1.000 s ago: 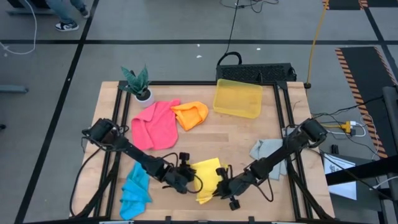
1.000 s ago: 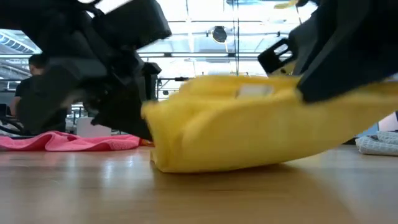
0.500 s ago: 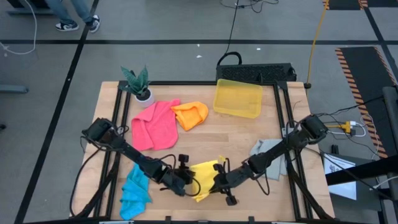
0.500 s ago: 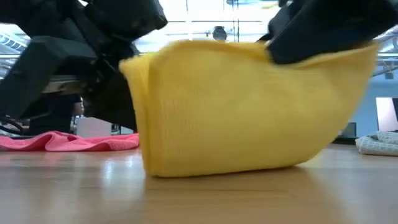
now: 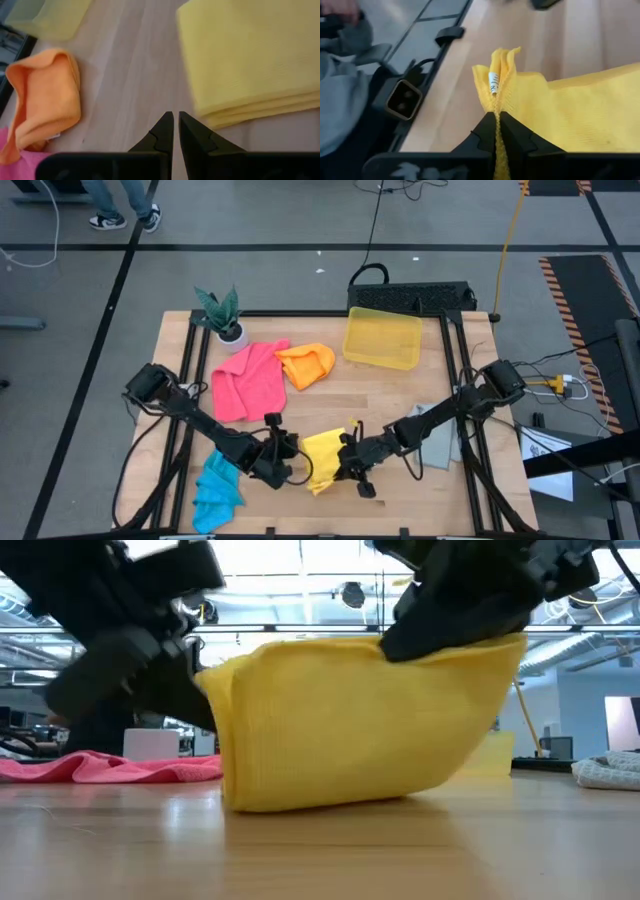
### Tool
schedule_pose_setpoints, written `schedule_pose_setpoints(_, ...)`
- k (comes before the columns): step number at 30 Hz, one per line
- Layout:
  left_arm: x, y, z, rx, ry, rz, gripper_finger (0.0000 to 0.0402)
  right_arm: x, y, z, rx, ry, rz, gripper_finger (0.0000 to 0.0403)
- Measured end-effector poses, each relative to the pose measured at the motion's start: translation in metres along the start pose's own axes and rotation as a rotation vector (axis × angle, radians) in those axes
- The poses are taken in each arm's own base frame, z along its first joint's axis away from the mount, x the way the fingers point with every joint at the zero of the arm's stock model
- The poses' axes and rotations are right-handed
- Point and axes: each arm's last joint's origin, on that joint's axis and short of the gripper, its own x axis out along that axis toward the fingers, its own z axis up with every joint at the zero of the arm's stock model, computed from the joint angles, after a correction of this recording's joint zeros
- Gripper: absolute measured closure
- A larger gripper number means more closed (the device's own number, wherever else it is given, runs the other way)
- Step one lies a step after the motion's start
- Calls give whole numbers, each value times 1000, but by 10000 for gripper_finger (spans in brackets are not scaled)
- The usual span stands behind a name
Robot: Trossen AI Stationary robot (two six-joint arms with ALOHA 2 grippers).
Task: Fold microfiber towels
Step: Fold the yellow kitchen towel
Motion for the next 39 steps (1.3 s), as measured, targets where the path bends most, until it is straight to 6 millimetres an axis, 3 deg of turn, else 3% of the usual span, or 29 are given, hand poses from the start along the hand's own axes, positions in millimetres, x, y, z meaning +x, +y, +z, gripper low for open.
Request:
schedule_pose_setpoints(5,18,6,-14,-41,-50,-30,369,1,10,-4,-16,8,28,395)
schedule_pose_setpoints(13,37,13,-18,-71,-245,-335,369,-3,4,5,-6,-35,20,395)
schedule_pose_setpoints(20,39,14,-19,-75,-244,-359,369,-16,-17,23,33,-97,-28,395)
schedule_pose_setpoints(28,38,14,-18,-81,-257,-360,369,-16,-58,21,98,-53,-146,395)
schedule_pose_setpoints(39,38,14,-17,-75,-270,-344,369,-13,-66,16,73,-18,-164,395)
